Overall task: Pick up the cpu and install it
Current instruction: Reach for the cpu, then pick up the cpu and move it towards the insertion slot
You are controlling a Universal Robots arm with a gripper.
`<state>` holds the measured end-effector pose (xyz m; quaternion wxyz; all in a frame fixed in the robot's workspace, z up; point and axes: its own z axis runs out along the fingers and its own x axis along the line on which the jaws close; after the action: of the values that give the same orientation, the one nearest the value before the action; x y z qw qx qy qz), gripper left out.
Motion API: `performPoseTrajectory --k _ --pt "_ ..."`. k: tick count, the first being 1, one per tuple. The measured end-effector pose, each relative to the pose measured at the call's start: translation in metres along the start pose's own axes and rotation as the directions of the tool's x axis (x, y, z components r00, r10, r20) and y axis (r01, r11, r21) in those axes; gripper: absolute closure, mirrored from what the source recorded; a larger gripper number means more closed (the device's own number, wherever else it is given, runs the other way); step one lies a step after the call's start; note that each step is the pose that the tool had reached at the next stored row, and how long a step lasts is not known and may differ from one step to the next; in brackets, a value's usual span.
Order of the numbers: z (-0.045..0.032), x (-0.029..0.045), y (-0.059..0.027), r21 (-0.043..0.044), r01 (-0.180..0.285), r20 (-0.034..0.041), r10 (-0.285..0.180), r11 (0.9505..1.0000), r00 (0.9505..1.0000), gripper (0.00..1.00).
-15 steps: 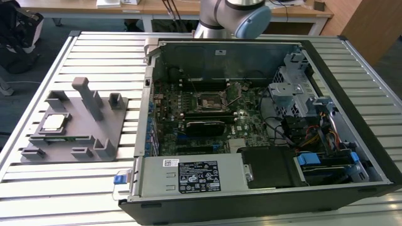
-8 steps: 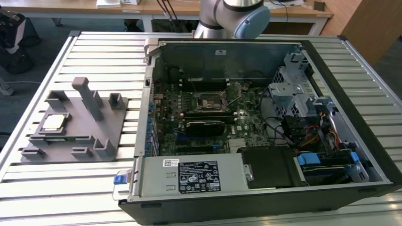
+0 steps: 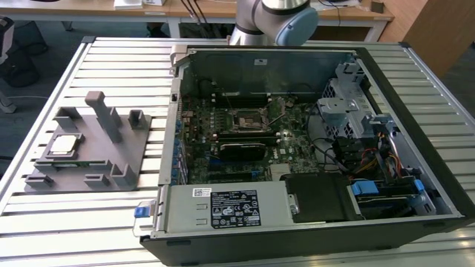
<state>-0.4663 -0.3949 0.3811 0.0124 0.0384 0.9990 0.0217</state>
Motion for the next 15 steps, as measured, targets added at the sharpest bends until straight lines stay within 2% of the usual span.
performPoseTrajectory --k 7,15 --pt "0.0004 0.0087 -0.0002 0.0000 0.000 -0.0003 0.000 1.0000 1.0000 0.89" --pt "0.0043 0.0110 -0.0005 0.0001 0.000 -0.0024 0.000 1.0000 1.0000 0.89"
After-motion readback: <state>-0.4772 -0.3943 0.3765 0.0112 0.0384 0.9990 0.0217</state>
